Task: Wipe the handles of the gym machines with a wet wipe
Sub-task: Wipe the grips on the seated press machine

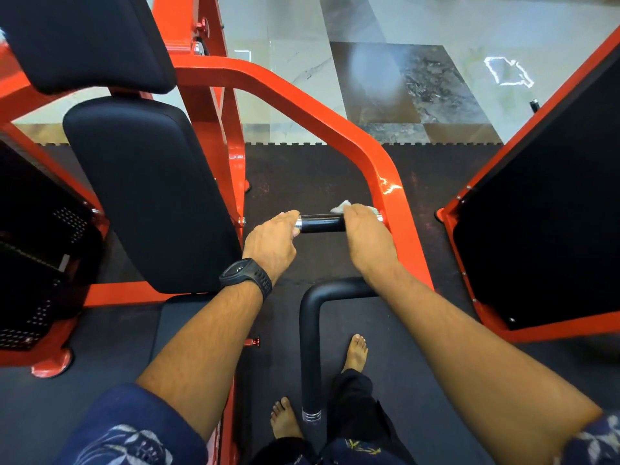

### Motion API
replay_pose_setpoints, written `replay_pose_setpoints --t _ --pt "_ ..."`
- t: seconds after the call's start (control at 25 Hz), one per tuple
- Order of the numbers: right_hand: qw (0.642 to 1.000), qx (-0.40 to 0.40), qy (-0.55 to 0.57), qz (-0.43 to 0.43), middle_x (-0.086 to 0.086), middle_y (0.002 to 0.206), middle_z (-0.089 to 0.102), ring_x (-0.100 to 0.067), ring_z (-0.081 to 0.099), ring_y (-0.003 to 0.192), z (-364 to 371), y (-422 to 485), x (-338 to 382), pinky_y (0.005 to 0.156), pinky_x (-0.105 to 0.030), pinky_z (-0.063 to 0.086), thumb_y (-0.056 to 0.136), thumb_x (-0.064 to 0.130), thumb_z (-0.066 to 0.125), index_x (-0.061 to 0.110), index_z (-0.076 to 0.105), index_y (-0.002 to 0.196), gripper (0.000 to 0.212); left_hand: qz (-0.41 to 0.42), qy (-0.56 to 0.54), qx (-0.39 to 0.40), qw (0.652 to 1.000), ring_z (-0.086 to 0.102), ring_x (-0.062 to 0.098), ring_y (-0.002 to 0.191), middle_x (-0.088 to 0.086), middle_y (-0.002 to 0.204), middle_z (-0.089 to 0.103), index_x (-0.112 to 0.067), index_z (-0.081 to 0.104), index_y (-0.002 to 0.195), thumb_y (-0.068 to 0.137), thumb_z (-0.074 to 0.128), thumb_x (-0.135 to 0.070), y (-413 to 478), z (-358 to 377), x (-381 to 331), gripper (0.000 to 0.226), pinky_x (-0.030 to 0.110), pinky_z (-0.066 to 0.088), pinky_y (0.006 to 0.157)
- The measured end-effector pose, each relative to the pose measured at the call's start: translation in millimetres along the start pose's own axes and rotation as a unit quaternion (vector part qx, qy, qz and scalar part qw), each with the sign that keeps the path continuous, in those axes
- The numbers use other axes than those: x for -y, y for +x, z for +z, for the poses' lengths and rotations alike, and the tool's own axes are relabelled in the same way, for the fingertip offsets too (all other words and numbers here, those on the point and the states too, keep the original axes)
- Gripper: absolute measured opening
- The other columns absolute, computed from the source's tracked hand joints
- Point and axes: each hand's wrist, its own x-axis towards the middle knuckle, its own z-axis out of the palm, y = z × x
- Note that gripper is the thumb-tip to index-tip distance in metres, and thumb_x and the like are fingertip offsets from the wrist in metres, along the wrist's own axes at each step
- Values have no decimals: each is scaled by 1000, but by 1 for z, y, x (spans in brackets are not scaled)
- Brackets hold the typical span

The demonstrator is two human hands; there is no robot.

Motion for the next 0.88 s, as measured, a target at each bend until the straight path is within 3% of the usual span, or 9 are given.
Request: replay_pose_setpoints --t 0.08,0.2,0.32,0.4,0.48,0.64,0.72,0.8,0.88 --pt "975 -87 181 99 -5 123 55 -22 52 119 1 -6 15 106 -29 38 81 -14 47 12 48 142 67 -5 -2 -2 1000 62 32 82 0 94 56 -18 46 102 103 44 -17 1 0 2 3 39 43 64" --pt "885 -148 342 279 -6 122 53 -21 54 109 10 -25 68 86 -18 36 88 -7 53 9 54 133 47 -7 0 6 1000 62 35 88 3 102 60 -18 48 109 103 44 -18 2 0 0 7 38 40 66" --pt "681 -198 541 453 -9 119 63 -19 63 99 19 -5 86 77 -14 42 91 7 66 10 58 120 30 -8 2 11 1000 63 35 89 4 104 62 -18 50 110 103 46 -18 2 -1 -1 8 38 40 66" --pt "590 -214 587 512 -7 111 67 -18 67 91 22 7 89 78 -22 53 91 10 67 12 60 114 24 -10 3 11 1000 63 34 88 4 104 62 -19 50 109 103 45 -18 2 -1 0 8 39 42 66" --pt "546 -214 603 541 -3 105 66 -19 65 86 25 11 96 79 -28 56 94 10 61 11 62 112 18 -13 -3 15 1000 63 35 90 5 108 63 -19 50 114 103 45 -18 2 -1 0 12 41 45 69" --pt "433 -245 658 565 1 81 61 -19 54 68 16 21 86 61 -26 46 99 20 53 11 63 95 15 -10 -6 12 1000 63 35 89 4 106 62 -19 49 113 102 45 -18 2 0 1 11 41 45 68" --pt "429 -244 650 578 -2 81 65 -18 56 66 14 18 85 66 -26 47 99 31 55 10 67 95 25 -9 -12 7 1000 63 34 87 3 104 61 -19 49 111 102 45 -18 0 1 2 10 40 45 67" --pt "420 -238 656 581 1 82 65 -14 58 64 6 16 87 67 -25 47 99 20 52 13 67 92 18 -9 -16 4 1000 63 35 89 3 108 62 -19 49 115 102 45 -18 1 2 2 13 39 44 67" --pt "356 -230 680 599 2 77 60 -13 55 63 -3 19 85 66 -25 43 100 14 46 12 60 79 26 -8 -11 3 1000 63 34 90 3 107 61 -19 50 116 103 45 -18 3 2 2 14 38 41 66"
